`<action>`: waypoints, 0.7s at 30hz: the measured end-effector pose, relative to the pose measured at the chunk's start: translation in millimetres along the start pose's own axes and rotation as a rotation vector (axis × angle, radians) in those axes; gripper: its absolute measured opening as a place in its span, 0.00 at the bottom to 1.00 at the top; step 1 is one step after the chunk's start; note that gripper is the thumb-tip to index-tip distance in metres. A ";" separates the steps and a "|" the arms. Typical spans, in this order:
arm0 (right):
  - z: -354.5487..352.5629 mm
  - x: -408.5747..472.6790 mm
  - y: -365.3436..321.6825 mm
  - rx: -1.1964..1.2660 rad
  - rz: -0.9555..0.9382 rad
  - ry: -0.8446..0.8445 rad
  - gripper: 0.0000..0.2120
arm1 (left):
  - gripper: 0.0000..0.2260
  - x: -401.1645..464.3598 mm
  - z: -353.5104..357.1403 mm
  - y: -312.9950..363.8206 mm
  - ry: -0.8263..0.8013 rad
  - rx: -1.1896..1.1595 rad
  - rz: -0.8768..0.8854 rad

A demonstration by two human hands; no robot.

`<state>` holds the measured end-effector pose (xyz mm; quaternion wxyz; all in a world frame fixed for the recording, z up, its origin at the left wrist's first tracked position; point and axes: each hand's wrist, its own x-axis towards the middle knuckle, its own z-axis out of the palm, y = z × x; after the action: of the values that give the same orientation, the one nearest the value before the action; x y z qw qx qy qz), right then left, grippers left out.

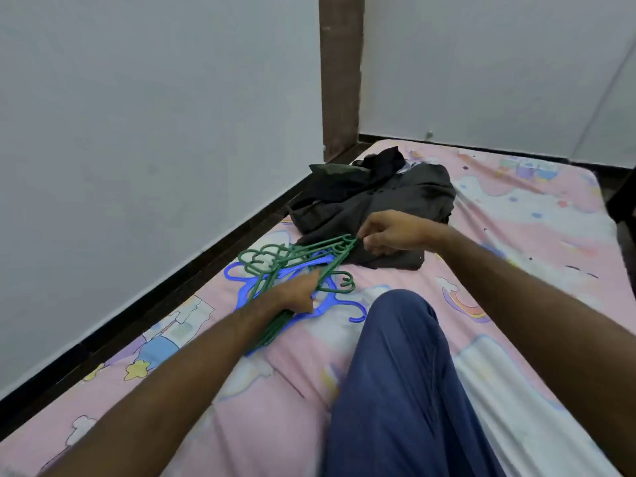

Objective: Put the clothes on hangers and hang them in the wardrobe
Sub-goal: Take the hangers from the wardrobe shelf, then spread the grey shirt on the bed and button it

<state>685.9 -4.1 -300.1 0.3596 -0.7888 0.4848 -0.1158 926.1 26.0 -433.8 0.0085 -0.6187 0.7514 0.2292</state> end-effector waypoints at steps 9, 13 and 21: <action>-1.9 21.5 -11.0 -0.449 -0.055 -0.061 0.10 | 0.44 -15.4 -23.5 -44.8 -0.245 0.227 0.243; 10.5 39.3 6.6 -0.421 -0.081 -0.074 0.11 | 0.45 -30.2 -33.7 -77.7 -0.277 0.265 0.290; 106.3 91.6 28.1 -0.582 -0.030 -0.364 0.30 | 0.43 -48.2 7.1 -76.2 -0.302 0.195 0.366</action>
<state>769.3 -41.1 -410.3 0.1985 -0.8731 0.4138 0.1645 1006.7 63.2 -451.3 0.1386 -0.4274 0.8597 0.2431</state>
